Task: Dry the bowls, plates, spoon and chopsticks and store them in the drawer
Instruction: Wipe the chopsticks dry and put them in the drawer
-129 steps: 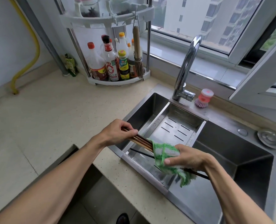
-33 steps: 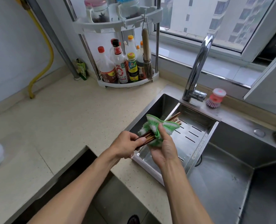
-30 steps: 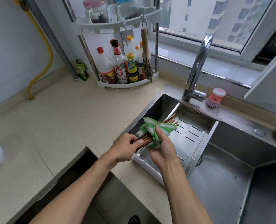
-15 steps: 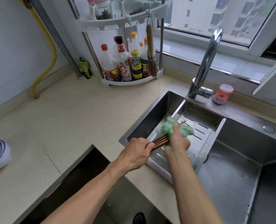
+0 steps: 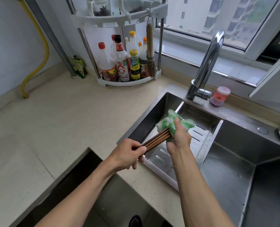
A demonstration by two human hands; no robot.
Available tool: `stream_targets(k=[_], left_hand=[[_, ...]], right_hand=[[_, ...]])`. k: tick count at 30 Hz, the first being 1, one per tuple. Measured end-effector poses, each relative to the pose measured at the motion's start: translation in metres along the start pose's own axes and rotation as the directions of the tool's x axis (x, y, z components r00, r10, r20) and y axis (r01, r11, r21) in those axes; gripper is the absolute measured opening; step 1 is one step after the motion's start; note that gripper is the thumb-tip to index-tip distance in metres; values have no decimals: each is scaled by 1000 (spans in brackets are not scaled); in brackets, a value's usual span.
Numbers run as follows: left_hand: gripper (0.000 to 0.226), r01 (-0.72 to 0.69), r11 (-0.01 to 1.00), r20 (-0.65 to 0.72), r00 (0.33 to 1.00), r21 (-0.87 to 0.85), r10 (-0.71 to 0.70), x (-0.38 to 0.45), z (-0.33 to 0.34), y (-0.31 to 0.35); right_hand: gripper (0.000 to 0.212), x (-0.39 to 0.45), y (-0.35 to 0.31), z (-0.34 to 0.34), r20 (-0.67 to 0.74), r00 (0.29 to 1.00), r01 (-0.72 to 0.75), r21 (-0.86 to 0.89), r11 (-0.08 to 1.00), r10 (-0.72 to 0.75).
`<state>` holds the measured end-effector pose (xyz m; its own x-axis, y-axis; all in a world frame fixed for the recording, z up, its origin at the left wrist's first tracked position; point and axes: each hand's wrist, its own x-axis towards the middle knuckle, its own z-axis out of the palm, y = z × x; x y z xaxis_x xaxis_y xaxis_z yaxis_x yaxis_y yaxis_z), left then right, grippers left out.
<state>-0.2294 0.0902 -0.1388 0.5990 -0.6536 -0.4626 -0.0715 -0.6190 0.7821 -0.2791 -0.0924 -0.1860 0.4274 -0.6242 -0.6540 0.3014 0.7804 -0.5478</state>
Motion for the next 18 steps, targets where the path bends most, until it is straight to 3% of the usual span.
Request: stream_targets(k=[3, 8, 12, 15, 18], left_hand=[[9, -9, 999, -1, 1000, -51, 9, 4, -6, 0], [17, -161, 974, -165, 968, 159, 187, 9, -1, -4], [29, -152, 963, -226, 953, 223, 203, 25, 1, 0], [24, -114, 986, -152, 979, 122, 132, 21, -6, -7], [20, -87, 996, -72, 994, 19, 88, 9, -16, -20]], right_hand=[[18, -2, 7, 4, 101, 995, -11, 5, 1000, 11], [20, 1, 8, 6, 221, 975, -8, 69, 998, -7], [38, -23, 51, 12, 257, 965, -57, -10, 998, 58], [43, -25, 47, 10, 195, 979, -51, -75, 996, 65], [36, -5, 15, 11, 39, 999, -6, -4, 1000, 6]])
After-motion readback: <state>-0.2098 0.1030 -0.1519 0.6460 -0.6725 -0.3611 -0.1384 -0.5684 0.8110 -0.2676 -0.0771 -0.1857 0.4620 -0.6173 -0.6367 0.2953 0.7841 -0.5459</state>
